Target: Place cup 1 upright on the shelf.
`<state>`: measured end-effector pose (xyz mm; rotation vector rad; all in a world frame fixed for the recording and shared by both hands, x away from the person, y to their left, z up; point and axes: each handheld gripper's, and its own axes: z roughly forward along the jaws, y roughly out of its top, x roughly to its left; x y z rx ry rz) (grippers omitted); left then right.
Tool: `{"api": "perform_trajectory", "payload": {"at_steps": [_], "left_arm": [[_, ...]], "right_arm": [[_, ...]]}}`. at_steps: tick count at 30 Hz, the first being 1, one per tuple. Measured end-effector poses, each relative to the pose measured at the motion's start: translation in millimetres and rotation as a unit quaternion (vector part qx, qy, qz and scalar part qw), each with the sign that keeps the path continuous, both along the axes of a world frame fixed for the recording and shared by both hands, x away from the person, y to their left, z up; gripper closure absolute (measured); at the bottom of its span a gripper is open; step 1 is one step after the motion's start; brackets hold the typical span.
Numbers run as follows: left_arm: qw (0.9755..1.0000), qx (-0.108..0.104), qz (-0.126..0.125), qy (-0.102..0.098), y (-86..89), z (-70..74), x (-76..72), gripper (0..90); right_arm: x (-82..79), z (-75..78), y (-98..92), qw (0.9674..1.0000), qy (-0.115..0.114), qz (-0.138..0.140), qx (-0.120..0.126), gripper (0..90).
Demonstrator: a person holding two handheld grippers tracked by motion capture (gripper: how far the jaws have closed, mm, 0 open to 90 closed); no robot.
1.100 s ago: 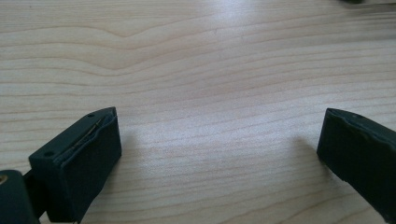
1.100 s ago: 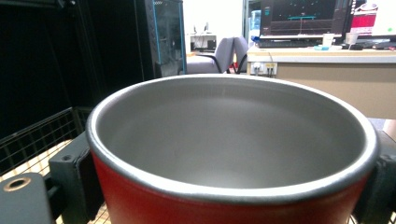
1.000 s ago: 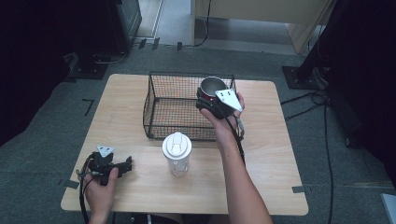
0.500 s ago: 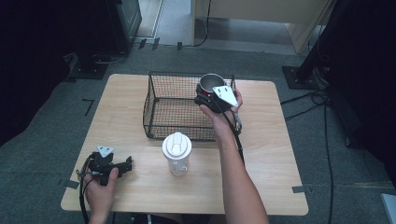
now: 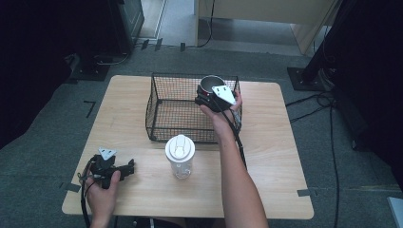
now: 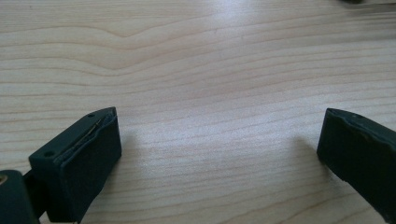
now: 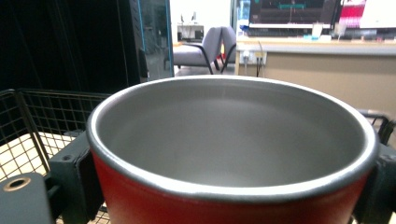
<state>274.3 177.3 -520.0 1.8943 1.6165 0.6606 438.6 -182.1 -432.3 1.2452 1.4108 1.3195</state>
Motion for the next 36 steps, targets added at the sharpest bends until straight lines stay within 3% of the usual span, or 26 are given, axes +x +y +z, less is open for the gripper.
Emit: {"api": "perform_trajectory", "payload": {"at_steps": [4, 8, 16, 36], "left_arm": [[1.0000, 0.000, 0.000, 0.000, 0.0, 0.0, 0.0, 0.4], [1.0000, 0.000, 0.000, 0.000, 0.0, 0.0, 0.0, 0.4], [1.0000, 0.000, 0.000, 0.000, 0.0, 0.0, 0.0, 0.4], [1.0000, 0.001, -0.001, 0.001, 0.1, 0.1, -0.1, 0.4]], "right_arm": [[8.3, -5.8, 2.7, 0.9996, 0.022, -0.003, -0.016, 7.3], [11.9, -10.4, 3.8, 0.9992, 0.038, -0.009, -0.004, 7.3], [19.8, -19.1, 3.8, 0.9964, 0.081, -0.021, -0.016, 7.2], [22.5, -24.2, 1.5, 0.9924, 0.121, -0.016, -0.016, 7.0]]}}
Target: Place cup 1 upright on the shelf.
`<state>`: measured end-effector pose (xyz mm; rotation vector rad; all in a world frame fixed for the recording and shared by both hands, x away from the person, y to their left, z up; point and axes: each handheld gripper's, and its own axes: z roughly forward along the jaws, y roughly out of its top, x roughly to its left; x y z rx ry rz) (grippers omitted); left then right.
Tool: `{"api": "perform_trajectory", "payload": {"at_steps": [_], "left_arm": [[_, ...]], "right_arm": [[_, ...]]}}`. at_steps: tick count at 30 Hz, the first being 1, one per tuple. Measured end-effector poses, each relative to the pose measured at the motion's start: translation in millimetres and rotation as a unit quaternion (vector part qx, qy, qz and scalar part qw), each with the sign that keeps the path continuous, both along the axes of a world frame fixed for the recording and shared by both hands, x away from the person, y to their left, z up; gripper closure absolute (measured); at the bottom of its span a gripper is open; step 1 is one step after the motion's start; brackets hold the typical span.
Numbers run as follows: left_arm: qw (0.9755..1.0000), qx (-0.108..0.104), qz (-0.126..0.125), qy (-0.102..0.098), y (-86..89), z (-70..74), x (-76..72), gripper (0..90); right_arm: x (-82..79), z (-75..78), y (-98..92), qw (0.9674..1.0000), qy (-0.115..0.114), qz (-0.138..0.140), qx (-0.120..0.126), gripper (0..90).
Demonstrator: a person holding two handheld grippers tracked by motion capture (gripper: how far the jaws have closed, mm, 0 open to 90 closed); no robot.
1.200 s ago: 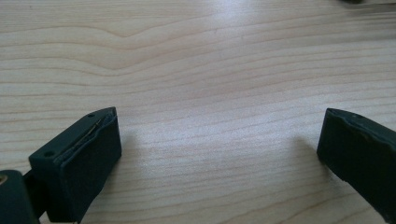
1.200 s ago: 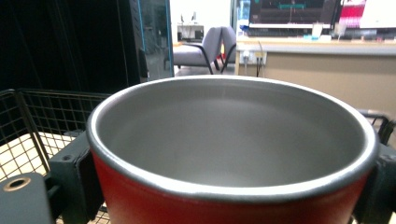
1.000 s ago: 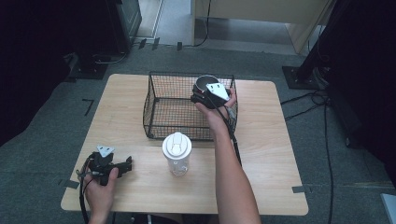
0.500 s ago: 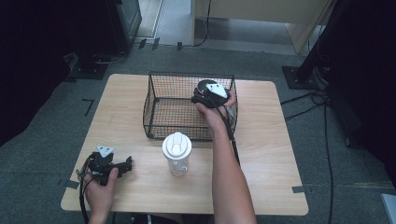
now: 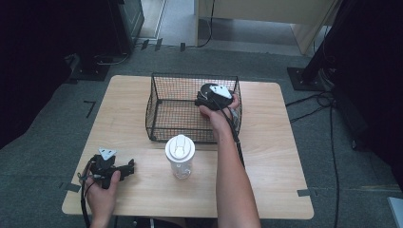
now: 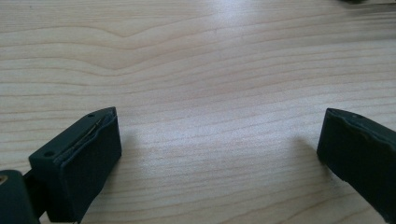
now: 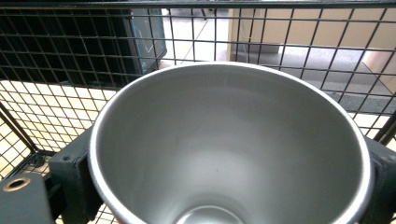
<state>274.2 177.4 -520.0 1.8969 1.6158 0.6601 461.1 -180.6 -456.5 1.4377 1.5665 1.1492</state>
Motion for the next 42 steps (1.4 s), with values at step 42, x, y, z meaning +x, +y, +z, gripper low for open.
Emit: {"api": "perform_trajectory", "payload": {"at_steps": [42], "left_arm": [[1.0000, -0.001, 0.001, -0.001, -0.2, -0.1, 0.1, 0.4]], "right_arm": [[-49.3, 75.6, 4.3, 0.9945, -0.097, 0.037, 0.014, 0.0]]}}
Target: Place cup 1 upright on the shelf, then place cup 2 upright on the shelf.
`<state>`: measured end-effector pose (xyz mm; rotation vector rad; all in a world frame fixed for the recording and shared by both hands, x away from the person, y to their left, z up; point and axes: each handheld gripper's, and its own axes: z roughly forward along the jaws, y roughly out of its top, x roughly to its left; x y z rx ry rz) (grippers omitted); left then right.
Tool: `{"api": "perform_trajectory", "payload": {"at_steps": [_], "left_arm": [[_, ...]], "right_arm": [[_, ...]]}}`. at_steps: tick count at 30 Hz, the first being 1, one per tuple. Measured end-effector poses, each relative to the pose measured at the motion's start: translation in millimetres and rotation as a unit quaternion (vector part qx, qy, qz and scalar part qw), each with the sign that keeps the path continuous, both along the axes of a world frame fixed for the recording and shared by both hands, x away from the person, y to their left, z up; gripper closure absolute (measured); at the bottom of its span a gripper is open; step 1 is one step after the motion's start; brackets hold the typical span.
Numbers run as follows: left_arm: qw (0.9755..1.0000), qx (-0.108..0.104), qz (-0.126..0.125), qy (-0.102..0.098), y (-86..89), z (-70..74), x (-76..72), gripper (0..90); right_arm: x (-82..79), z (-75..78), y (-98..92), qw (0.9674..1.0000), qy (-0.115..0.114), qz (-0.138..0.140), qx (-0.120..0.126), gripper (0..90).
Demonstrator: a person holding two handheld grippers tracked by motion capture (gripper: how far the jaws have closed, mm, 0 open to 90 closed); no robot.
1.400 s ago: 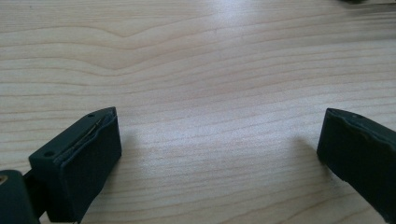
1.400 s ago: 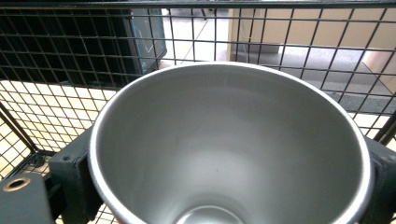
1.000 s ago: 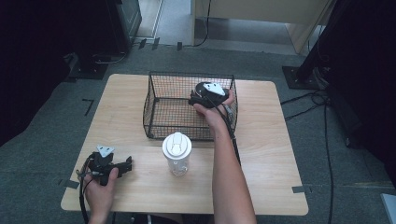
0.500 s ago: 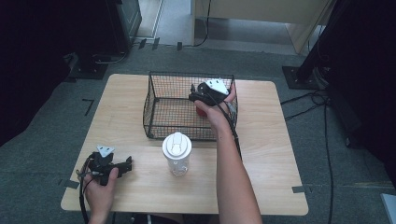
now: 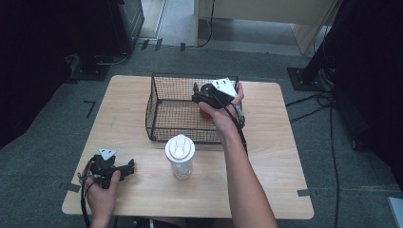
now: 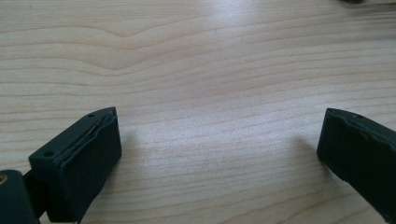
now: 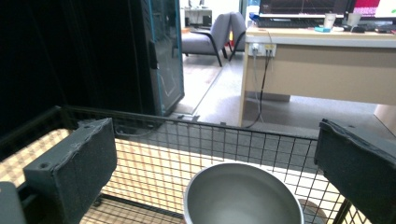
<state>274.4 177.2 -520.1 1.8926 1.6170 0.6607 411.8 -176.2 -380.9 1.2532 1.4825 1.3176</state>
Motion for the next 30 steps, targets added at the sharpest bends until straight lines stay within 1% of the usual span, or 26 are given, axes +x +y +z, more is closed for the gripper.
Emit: {"api": "perform_trajectory", "payload": {"at_steps": [4, 5, 6, 7, 8, 9, 10, 11, 13, 15, 17, 18, 19, 20, 24, 25, 26, 27, 28, 29, 30], "left_arm": [[1.0000, 0.000, 0.000, 0.000, 0.0, 0.0, 0.0, 0.4], [1.0000, 0.000, 0.000, 0.000, 0.0, 0.0, 0.0, 0.4], [1.0000, 0.000, 0.000, 0.000, 0.0, 0.0, 0.0, 0.4], [1.0000, 0.000, 0.000, 0.000, 0.0, 0.0, 0.0, 0.4], [1.0000, 0.000, 0.000, 0.000, 0.0, 0.0, 0.0, 0.4], [1.0000, 0.000, 0.000, 0.000, 0.0, 0.0, 0.0, 0.4], [1.0000, 0.000, 0.000, -0.001, 0.0, -0.1, 0.0, 0.4], [1.0000, 0.000, 0.000, 0.000, 0.0, -0.1, 0.0, 0.4], [1.0000, 0.000, 0.000, 0.000, 0.0, 0.0, 0.0, 0.4], [1.0000, 0.000, 0.000, 0.000, -0.1, 0.0, 0.0, 0.4], [1.0000, 0.000, 0.000, 0.000, 0.0, -0.1, 0.0, 0.4], [1.0000, 0.000, 0.000, -0.001, -0.1, -0.1, 0.0, 0.4], [1.0000, 0.000, 0.000, 0.000, -0.1, -0.1, 0.0, 0.4], [1.0000, 0.000, 0.000, 0.000, 0.0, 0.0, 0.0, 0.4], [1.0000, 0.000, 0.000, 0.000, 0.0, 0.0, 0.0, 0.4], [1.0000, 0.000, 0.000, 0.000, 0.0, 0.0, 0.0, 0.4], [1.0000, 0.000, 0.000, 0.000, 0.0, 0.0, 0.0, 0.4], [1.0000, 0.000, 0.000, 0.000, 0.0, 0.0, 0.0, 0.4], [1.0000, 0.000, 0.000, 0.000, 0.0, 0.0, 0.0, 0.4], [1.0000, 0.000, 0.000, 0.000, 0.0, 0.0, 0.0, 0.4], [1.0000, 0.000, 0.000, 0.000, -0.1, 0.0, 0.0, 0.4]], "right_arm": [[-18.3, 8.2, 0.5, 0.9998, -0.013, 0.013, 0.007, 0.0], [-29.1, 9.9, 1.5, 0.9996, -0.018, 0.020, 0.010, 0.0], [-29.1, 9.9, 1.5, 0.9996, -0.018, 0.020, 0.010, 0.0], [-40.0, 10.2, 2.2, 0.9995, -0.021, 0.025, 0.006, 0.0], [-40.0, 10.2, 2.2, 0.9995, -0.021, 0.025, 0.006, 0.0], [-45.4, 10.1, 2.0, 0.9994, -0.021, 0.027, 0.004, 0.0], [-55.9, 9.4, 1.4, 0.9994, -0.016, 0.029, 0.004, 0.0], [-55.9, 9.4, 1.4, 0.9994, -0.016, 0.029, 0.004, 0.0], [-66.9, 8.5, -0.3, 0.9993, -0.017, 0.034, 0.004, 0.0], [-77.6, 7.1, -2.9, 0.9991, -0.021, 0.037, -0.001, 0.0], [-87.7, 4.6, -6.6, 0.9988, -0.022, 0.043, 0.002, 0.0], [-97.3, 1.5, -11.0, 0.9987, -0.022, 0.046, 0.003, 0.0], [-102.1, 0.1, -13.3, 0.9986, -0.022, 0.047, 0.005, 0.0], [-102.1, 0.1, -13.3, 0.9986, -0.022, 0.047, 0.005, 0.0], [-122.7, -3.9, -20.9, 0.9982, -0.025, 0.054, 0.006, 0.0], [-133.5, -6.2, -23.2, 0.9982, -0.024, 0.056, 0.004, 0.0], [-138.6, -7.7, -24.1, 0.9981, -0.026, 0.056, 0.001, 0.0], [-138.6, -7.7, -24.1, 0.9981, -0.026, 0.056, 0.001, 0.0], [-142.5, -9.0, -24.8, 0.9980, -0.027, 0.057, -0.002, 0.0], [-150.3, -12.5, -25.4, 0.9978, -0.027, 0.059, -0.008, 0.0], [-154.0, -14.5, -25.9, 0.9977, -0.027, 0.061, -0.009, 0.0]]}}
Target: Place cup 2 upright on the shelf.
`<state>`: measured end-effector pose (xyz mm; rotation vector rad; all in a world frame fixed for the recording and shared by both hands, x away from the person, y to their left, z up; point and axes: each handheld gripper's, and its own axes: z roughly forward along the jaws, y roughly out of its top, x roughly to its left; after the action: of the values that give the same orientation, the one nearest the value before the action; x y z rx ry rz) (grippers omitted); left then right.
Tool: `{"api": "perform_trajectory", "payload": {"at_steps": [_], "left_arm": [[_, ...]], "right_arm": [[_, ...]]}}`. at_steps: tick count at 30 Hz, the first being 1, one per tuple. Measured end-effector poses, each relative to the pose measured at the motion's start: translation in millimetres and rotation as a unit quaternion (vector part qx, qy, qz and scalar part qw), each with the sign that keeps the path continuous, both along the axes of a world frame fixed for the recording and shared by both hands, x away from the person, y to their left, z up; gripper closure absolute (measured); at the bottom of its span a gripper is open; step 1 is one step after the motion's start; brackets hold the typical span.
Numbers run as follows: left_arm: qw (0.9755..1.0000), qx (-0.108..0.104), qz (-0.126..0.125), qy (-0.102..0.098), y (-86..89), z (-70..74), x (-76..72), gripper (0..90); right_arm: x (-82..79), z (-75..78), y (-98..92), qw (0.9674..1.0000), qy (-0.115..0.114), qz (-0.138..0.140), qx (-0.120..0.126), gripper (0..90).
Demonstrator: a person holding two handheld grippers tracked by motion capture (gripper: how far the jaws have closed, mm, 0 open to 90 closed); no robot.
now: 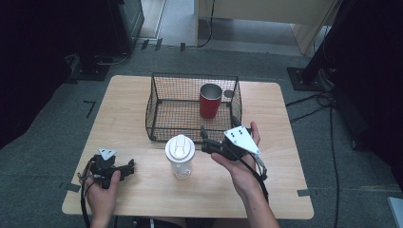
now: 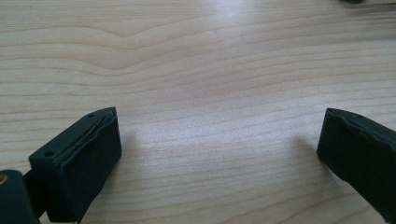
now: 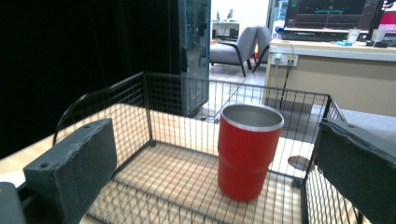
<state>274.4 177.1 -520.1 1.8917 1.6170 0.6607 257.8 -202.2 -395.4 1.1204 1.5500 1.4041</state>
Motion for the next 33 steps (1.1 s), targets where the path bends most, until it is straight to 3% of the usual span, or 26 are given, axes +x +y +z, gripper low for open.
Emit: {"api": "perform_trajectory", "payload": {"at_steps": [5, 17, 25, 33], "left_arm": [[1.0000, 0.001, -0.001, 0.000, 0.1, 0.0, -0.1, 0.4], [1.0000, 0.001, 0.000, -0.001, 0.0, -0.1, 0.0, 0.4], [1.0000, 0.002, -0.001, 0.001, 0.2, 0.1, -0.1, 0.4], [1.0000, 0.001, -0.001, 0.000, 0.1, 0.0, -0.1, 0.4]], "right_arm": [[-20.8, -15.5, -4.2, 1.0000, 0.004, 0.006, -0.007, 0.0], [-55.7, -57.0, -14.7, 0.9994, 0.032, 0.008, 0.009, 0.0], [-67.2, -81.5, -3.5, 0.9987, 0.046, 0.019, 0.014, 0.0], [-69.9, -89.9, 10.6, 0.9978, 0.051, 0.036, 0.021, 0.0]]}}
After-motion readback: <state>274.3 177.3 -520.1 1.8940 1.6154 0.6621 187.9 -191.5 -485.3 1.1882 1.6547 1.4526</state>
